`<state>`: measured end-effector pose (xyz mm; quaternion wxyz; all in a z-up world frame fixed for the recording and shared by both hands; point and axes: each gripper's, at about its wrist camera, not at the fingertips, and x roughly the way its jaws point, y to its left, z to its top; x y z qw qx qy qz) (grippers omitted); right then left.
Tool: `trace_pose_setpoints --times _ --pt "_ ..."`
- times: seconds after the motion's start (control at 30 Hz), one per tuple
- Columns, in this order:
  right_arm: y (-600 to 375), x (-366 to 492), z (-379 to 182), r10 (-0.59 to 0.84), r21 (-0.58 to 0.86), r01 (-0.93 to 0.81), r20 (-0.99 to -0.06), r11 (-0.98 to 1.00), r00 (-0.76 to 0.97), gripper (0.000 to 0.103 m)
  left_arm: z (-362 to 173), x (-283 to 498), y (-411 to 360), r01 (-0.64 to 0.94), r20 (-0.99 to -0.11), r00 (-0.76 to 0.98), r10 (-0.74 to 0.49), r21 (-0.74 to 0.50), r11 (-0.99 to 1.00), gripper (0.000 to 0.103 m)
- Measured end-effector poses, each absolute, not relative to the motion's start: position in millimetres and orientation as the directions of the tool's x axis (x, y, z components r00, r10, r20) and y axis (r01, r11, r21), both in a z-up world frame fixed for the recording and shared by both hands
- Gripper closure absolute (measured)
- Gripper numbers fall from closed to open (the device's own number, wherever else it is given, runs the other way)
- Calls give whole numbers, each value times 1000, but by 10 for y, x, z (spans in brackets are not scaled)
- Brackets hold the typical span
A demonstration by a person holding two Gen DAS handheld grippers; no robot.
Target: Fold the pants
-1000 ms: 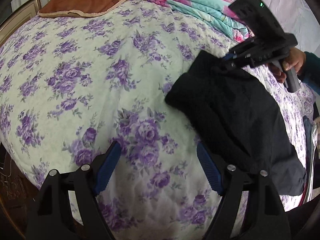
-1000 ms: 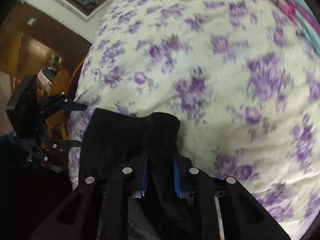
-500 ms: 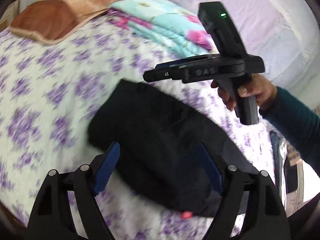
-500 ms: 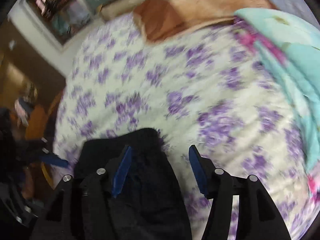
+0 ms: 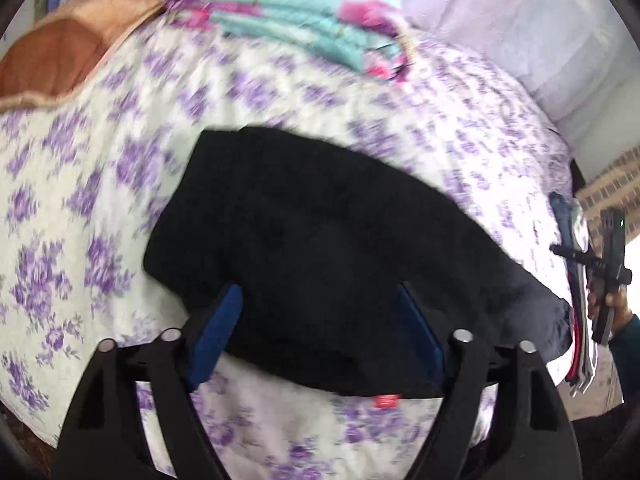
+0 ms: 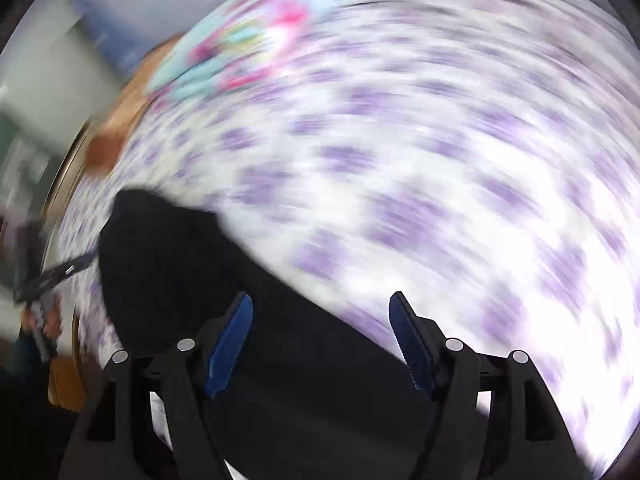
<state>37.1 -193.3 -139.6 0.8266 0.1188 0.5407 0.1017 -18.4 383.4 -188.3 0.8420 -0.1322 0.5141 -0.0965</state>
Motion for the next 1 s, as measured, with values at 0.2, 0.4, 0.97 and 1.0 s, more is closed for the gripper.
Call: trace_pose_setpoints --times 0.2,0.4,0.97,1.0 --pt "-3506 -1227 -1525 29 286 420 -853 861 522 28 -2465 14 3040 74 -954 299 -24 -2 997 20" --pt "-3652 -2084 -1902 128 453 424 -786 784 604 28 -1766 -24 2130 187 -882 451 -136 -56 981 20" --pt "-3904 -1866 -2720 380 804 245 -494 541 782 73 -2244 -143 243 305 -927 287 -241 -150 940 14" --pt "-3946 -1850 -2708 388 826 237 -468 512 794 84 -2211 -128 213 316 -924 293 -244 -148 937 14"
